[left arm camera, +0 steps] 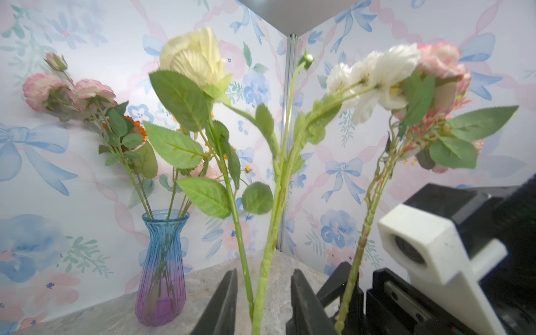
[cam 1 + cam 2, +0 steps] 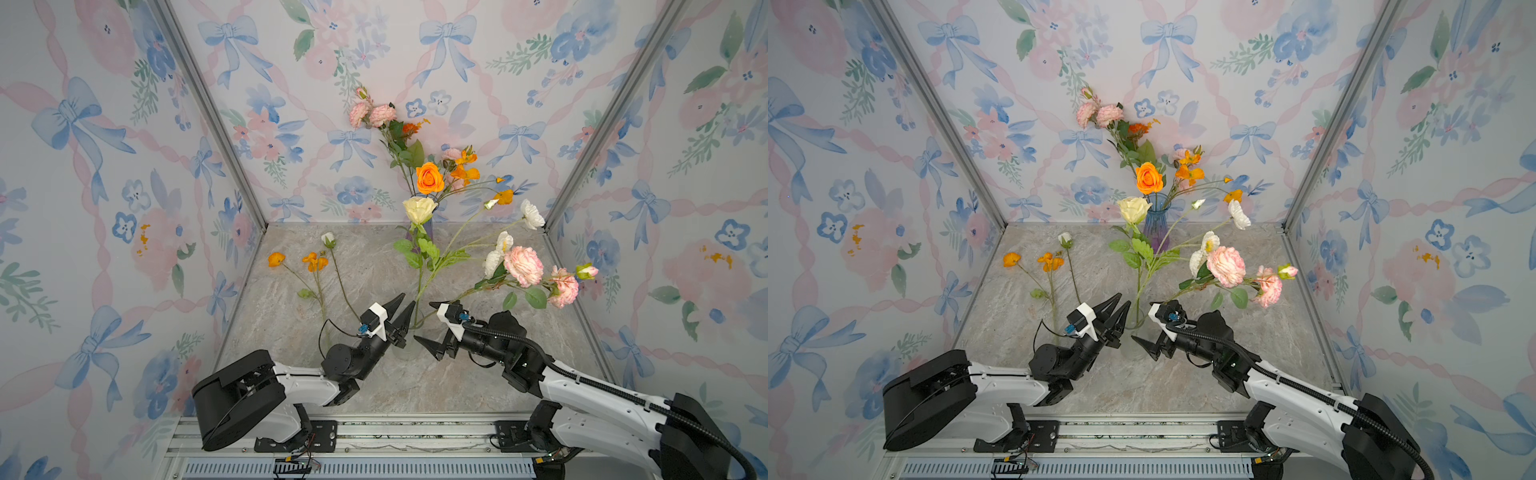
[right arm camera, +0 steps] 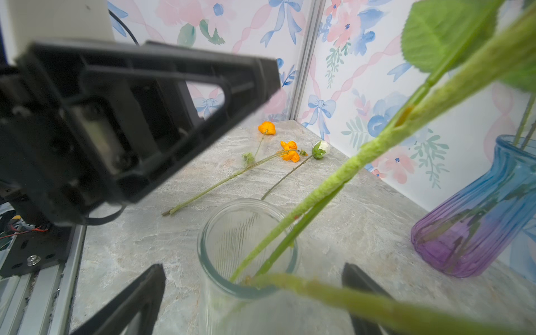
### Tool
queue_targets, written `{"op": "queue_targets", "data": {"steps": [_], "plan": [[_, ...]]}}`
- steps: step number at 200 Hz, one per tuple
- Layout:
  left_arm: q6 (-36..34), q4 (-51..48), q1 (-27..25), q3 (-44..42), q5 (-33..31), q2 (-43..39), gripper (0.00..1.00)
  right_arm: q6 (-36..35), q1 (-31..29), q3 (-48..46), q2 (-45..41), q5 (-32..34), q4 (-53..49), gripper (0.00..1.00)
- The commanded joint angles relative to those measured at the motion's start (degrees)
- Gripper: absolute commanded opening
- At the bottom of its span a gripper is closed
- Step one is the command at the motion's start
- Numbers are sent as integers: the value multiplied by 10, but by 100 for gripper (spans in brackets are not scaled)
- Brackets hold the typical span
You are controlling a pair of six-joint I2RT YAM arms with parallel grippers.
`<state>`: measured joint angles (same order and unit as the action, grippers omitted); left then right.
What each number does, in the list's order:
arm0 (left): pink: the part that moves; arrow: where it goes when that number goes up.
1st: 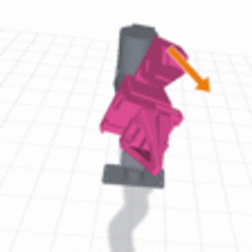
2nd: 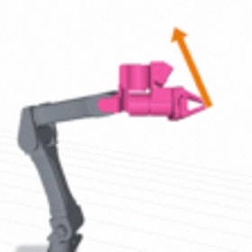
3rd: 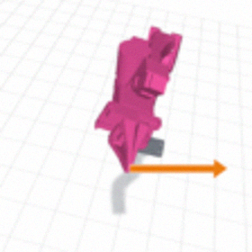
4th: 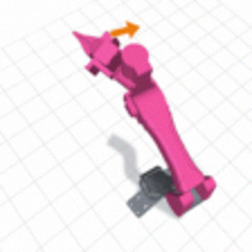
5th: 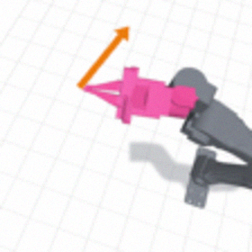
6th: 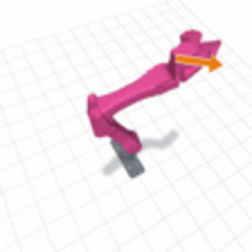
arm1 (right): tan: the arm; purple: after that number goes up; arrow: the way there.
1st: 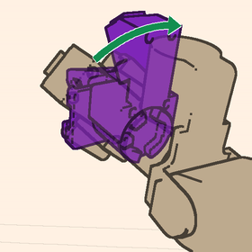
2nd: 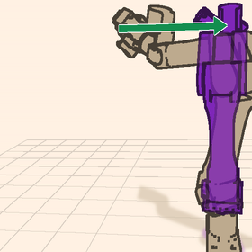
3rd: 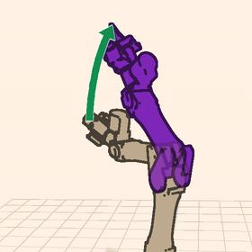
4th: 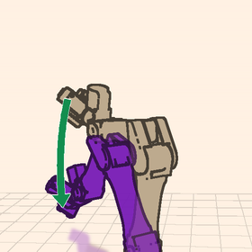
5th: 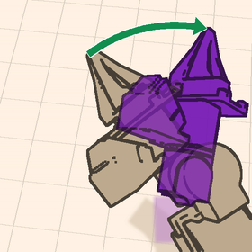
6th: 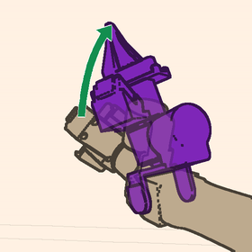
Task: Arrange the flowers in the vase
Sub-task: 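Open the left gripper and draw it back to the orange flowers, then close the left gripper on the orange poppy stems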
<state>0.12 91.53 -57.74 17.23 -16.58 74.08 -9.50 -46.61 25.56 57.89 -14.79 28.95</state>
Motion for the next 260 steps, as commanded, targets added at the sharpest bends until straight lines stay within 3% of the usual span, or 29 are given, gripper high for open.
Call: {"op": "queue_targets", "data": {"steps": [1,17,39,59,78,96,121,260], "plan": [[-4,-174,-1,55,-98,-98,38,-7,-3,3,-1,0,-8,97],[22,-414,22,132,-179,-146,42,-7,-3,3,-1,0,-8,97],[100,-591,98,164,-221,-176,44,-5,-3,3,1,-1,-8,97],[232,-785,218,198,-161,-181,46,-7,-3,4,0,0,-9,97],[280,-872,322,204,-54,-161,46,-8,-3,3,-2,2,-9,97],[305,-891,380,186,-2,-136,44,-8,-3,3,-2,2,-9,97],[317,-894,416,160,6,-87,44,-9,-3,3,-2,2,-11,97],[317,-871,460,149,12,89,41,-12,-4,3,-3,4,-14,97]]}}
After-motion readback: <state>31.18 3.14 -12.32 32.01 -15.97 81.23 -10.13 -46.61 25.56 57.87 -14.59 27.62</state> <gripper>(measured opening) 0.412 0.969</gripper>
